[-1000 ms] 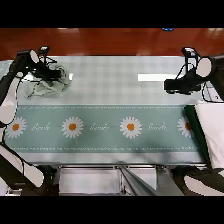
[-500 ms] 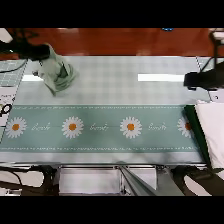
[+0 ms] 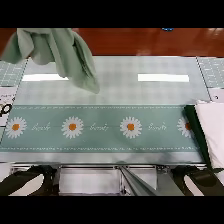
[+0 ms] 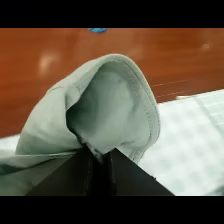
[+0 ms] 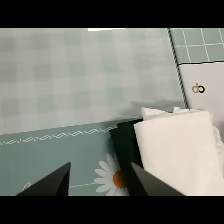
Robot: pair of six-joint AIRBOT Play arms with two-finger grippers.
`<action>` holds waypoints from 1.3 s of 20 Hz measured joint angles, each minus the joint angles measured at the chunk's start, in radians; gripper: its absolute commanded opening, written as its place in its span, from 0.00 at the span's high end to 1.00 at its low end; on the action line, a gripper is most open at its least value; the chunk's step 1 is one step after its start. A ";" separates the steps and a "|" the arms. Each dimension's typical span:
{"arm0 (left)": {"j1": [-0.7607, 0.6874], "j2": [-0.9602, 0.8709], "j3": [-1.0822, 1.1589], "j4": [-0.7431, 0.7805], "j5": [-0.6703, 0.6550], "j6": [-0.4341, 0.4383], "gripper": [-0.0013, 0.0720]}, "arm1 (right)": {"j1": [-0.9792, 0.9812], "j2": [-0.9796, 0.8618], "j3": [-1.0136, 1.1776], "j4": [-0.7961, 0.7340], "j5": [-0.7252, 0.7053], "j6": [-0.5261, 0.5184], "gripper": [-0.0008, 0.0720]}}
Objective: Fold the shirts.
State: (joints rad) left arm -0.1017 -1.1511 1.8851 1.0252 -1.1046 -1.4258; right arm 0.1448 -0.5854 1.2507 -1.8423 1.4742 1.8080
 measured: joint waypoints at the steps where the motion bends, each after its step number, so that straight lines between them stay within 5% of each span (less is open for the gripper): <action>1: -0.037 0.011 0.026 -0.006 -0.001 -0.008 0.95 | 0.000 0.027 0.000 0.005 0.011 -0.004 0.43; 8: -0.376 0.048 -0.040 -0.023 0.009 -0.061 0.95 | 0.000 0.143 0.000 0.023 0.063 -0.016 0.43; 14: -0.449 0.080 -0.526 -0.063 0.032 -0.057 0.94 | 0.000 0.159 -0.120 0.079 0.061 0.018 0.43; 18: -0.420 0.076 -0.856 -0.050 0.011 -0.007 0.94 | 0.000 0.152 -0.348 0.197 -0.076 0.062 0.43; 19: -0.402 0.070 -0.916 -0.028 0.006 0.002 0.85 | 0.000 0.140 -0.420 0.233 -0.129 0.072 0.43; 20: -0.378 0.064 -0.957 -0.006 0.003 0.005 0.41 | 0.000 0.121 -0.480 0.270 -0.177 0.079 0.43; 21: -0.345 0.059 -0.986 0.016 -0.008 0.005 0.29 | 0.000 0.094 -0.531 0.307 -0.223 0.082 0.43; 26: -0.053 0.060 -0.907 0.073 -0.116 -0.032 0.29 | -0.032 -0.089 -0.507 0.361 -0.306 0.011 0.43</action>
State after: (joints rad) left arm -0.1543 -1.0912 0.9783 1.0981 -1.2209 -1.4574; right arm 0.1127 -0.6743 0.7433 -1.4815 1.1679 1.8191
